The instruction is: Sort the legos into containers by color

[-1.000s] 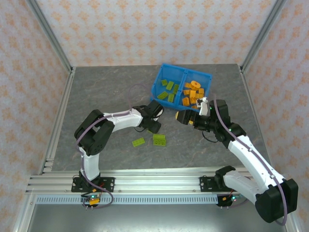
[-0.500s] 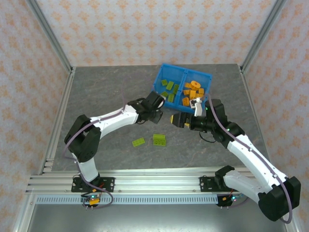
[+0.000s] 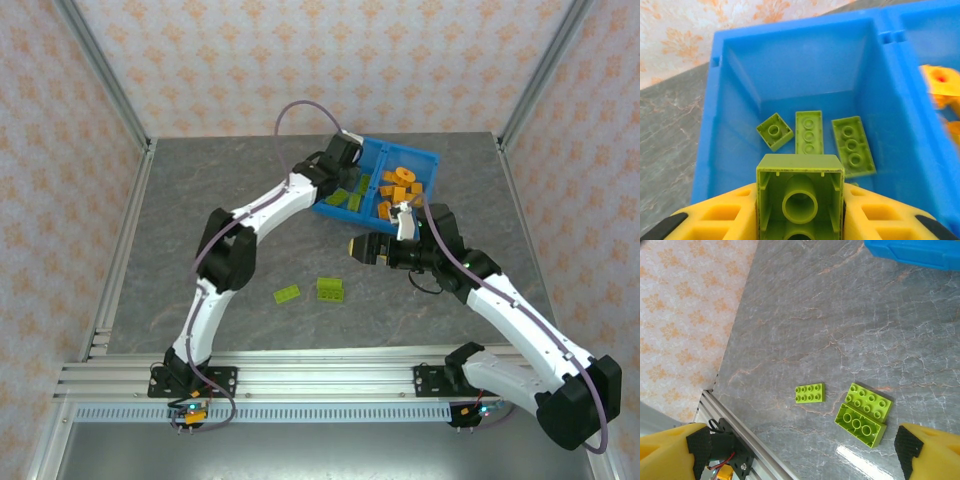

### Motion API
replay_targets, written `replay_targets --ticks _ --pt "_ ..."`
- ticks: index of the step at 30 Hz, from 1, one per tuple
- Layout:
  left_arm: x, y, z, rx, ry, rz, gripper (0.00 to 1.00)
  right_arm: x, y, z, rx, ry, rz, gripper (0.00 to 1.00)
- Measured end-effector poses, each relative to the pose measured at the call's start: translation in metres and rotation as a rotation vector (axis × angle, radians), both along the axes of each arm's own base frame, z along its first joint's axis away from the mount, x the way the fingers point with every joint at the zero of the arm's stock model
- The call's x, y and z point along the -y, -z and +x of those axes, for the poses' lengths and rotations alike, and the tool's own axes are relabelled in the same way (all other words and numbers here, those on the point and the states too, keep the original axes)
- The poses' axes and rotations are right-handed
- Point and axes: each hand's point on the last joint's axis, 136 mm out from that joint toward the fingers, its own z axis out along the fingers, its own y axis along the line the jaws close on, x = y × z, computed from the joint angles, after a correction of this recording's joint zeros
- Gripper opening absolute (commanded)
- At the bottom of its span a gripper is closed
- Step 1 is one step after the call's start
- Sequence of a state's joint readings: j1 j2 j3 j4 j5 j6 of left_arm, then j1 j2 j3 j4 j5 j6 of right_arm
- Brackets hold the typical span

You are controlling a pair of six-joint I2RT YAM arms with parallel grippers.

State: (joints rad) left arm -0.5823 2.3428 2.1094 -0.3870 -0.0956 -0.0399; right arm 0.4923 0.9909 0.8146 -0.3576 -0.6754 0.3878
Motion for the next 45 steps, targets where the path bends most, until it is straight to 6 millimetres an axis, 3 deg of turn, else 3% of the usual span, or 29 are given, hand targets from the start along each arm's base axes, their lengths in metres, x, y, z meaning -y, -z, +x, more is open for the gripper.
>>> replay_targets --ticks 4,8,16,20,24,28,31,34,39,42,45 --pt "0.008 0.034 0.025 -0.016 -0.015 0.011 0.44 0.002 0.003 -0.001 -0.01 0.006 -0.01 0.95" --pt "0.01 0.049 0.028 -0.033 -0.024 0.02 0.49 0.003 0.005 -0.001 -0.018 0.011 -0.02 0.95" --pt "0.011 0.037 0.028 -0.022 -0.027 0.0 0.5 0.009 0.006 -0.007 -0.017 0.018 -0.044 0.95" --pt "0.007 0.016 0.007 -0.04 -0.021 -0.026 0.5 0.015 -0.002 -0.012 0.009 0.035 -0.042 0.95" --pt "0.003 -0.037 -0.045 -0.019 0.017 -0.064 0.51 0.024 -0.012 -0.018 0.04 0.057 -0.041 0.95" --pt "0.004 -0.101 -0.127 0.053 0.087 -0.12 0.51 0.039 -0.015 -0.023 0.059 0.121 -0.066 0.96" --pt "0.006 -0.12 -0.191 0.076 0.134 -0.143 0.51 0.061 -0.012 -0.02 0.061 0.246 -0.117 0.97" --pt "0.008 -0.102 -0.24 0.028 0.153 -0.147 0.52 0.082 -0.009 -0.019 0.056 0.356 -0.164 0.97" --pt "-0.007 -0.022 -0.301 -0.142 0.122 -0.064 0.57 0.091 -0.007 -0.021 0.041 0.404 -0.171 0.97" --pt "-0.011 0.009 -0.328 -0.217 0.1 -0.051 0.81 0.094 -0.003 -0.022 0.024 0.417 -0.188 0.97" --pt "-0.003 0.021 -0.346 -0.232 0.093 -0.063 0.93 0.096 0.001 -0.025 0.008 0.42 -0.2 0.97"
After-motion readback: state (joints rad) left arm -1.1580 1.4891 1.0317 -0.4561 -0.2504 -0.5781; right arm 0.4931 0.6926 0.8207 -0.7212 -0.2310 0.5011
